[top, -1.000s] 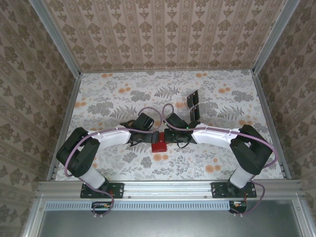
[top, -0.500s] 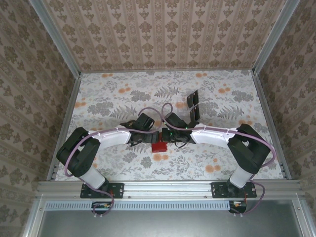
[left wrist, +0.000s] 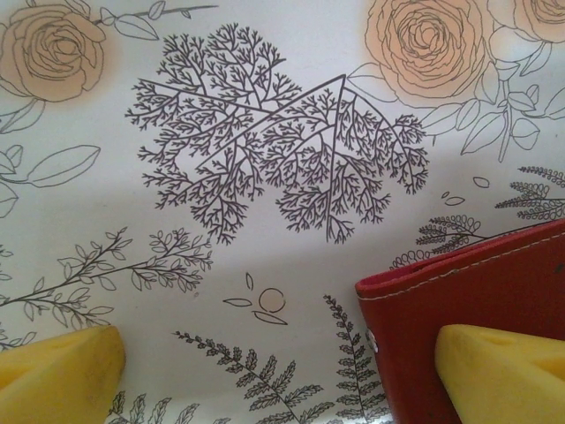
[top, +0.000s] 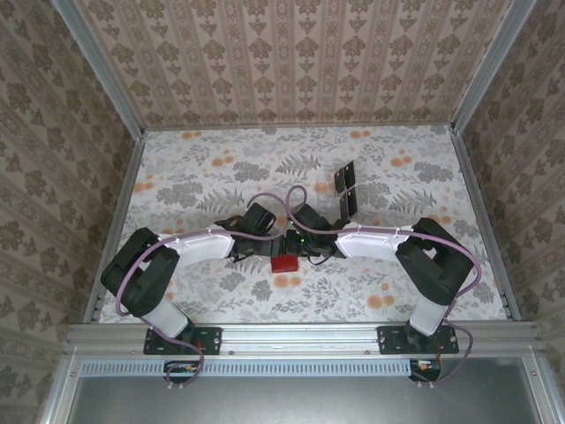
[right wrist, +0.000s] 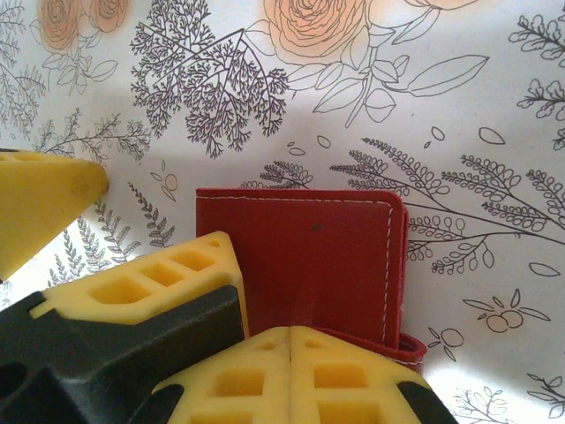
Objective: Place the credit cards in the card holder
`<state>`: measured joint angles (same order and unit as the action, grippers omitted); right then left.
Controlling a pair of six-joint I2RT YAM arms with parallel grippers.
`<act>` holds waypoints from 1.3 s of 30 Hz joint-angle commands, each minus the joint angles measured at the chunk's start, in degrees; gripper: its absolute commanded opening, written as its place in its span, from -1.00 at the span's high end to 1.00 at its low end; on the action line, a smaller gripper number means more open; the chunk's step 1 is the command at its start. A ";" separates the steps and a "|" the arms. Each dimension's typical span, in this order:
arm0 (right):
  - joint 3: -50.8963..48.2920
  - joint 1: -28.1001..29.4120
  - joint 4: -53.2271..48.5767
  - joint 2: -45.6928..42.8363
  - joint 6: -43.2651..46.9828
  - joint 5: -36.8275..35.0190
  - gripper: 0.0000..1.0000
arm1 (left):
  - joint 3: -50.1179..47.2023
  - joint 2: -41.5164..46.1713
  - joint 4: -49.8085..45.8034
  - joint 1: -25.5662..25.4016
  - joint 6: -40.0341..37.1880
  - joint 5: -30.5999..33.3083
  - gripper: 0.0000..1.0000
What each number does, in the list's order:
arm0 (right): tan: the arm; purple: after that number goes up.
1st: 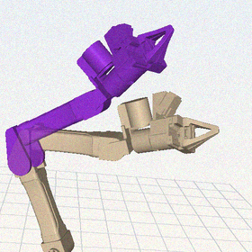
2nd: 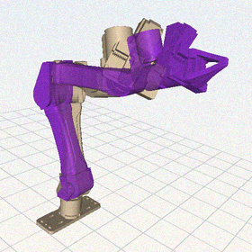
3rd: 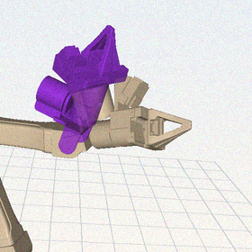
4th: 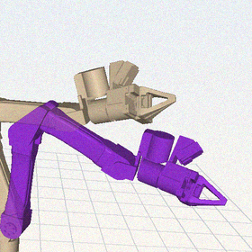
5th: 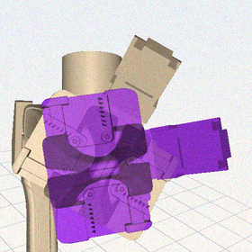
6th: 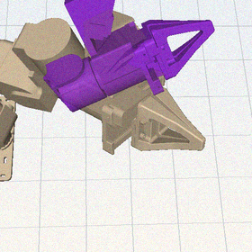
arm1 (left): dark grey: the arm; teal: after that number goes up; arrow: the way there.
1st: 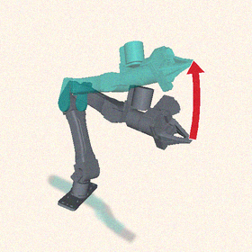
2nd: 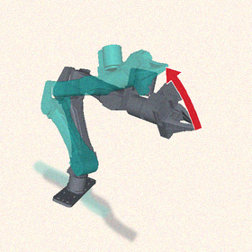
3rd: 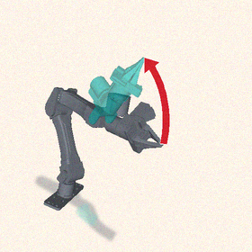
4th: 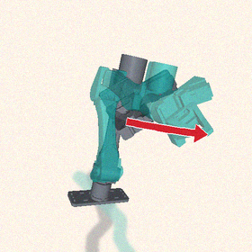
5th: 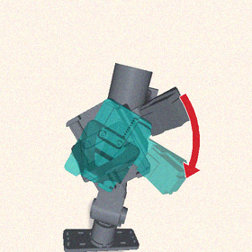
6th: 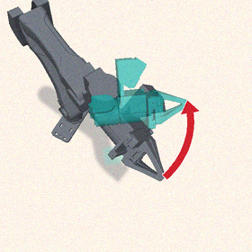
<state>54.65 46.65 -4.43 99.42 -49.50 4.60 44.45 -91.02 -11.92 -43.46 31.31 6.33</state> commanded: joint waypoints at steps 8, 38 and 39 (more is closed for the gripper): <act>-2.40 1.47 2.96 3.10 -2.24 1.40 1.00 | -2.17 -1.88 -0.64 -0.57 0.95 -0.46 -1.00; -9.33 9.97 1.29 8.08 -5.61 -7.56 1.00 | -2.52 -1.79 -0.64 -0.48 1.21 -0.49 -0.99; -9.39 9.96 1.59 7.77 -5.66 -7.36 1.00 | -2.53 -1.80 -0.64 -0.37 1.21 -0.58 -1.00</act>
<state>49.41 52.93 4.97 100.62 -54.30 -9.69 43.66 -90.89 -11.25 -43.46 31.18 7.20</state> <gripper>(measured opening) 0.058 0.997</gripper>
